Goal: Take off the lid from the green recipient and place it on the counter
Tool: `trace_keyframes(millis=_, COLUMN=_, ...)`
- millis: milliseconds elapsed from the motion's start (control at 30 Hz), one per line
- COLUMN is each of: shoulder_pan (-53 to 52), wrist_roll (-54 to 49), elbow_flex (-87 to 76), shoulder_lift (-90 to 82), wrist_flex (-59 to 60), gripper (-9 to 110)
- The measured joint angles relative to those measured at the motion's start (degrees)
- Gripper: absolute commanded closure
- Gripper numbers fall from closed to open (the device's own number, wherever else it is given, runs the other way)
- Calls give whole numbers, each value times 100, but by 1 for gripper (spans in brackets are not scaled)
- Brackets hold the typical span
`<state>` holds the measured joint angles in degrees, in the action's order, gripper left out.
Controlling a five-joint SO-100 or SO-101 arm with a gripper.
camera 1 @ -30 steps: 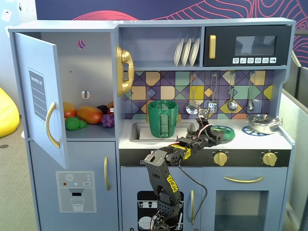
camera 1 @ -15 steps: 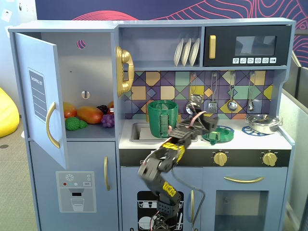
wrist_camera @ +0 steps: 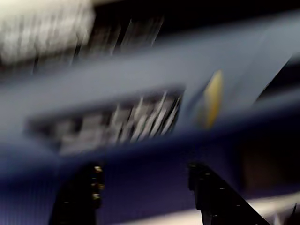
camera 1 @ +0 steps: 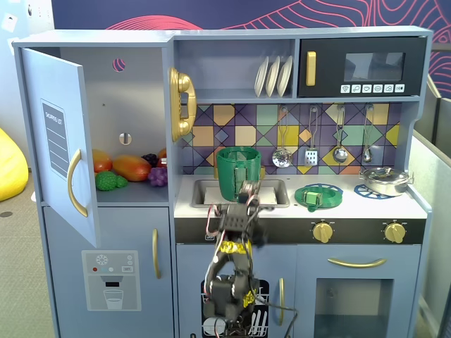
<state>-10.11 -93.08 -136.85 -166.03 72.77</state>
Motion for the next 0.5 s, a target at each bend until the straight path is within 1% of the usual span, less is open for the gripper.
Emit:
trace_keyframes(millis=233, shoulder_pan=642, wrist_roll=360, elbow_flex=-2118, shoulder_lift=-1125, wrist_flex=-299, gripper=101)
trace_keyframes(millis=500, shoulder_pan=940, wrist_roll=492, elbow_flex=-3217, shoulder_lift=-1547, wrist_flex=-158, gripper=101)
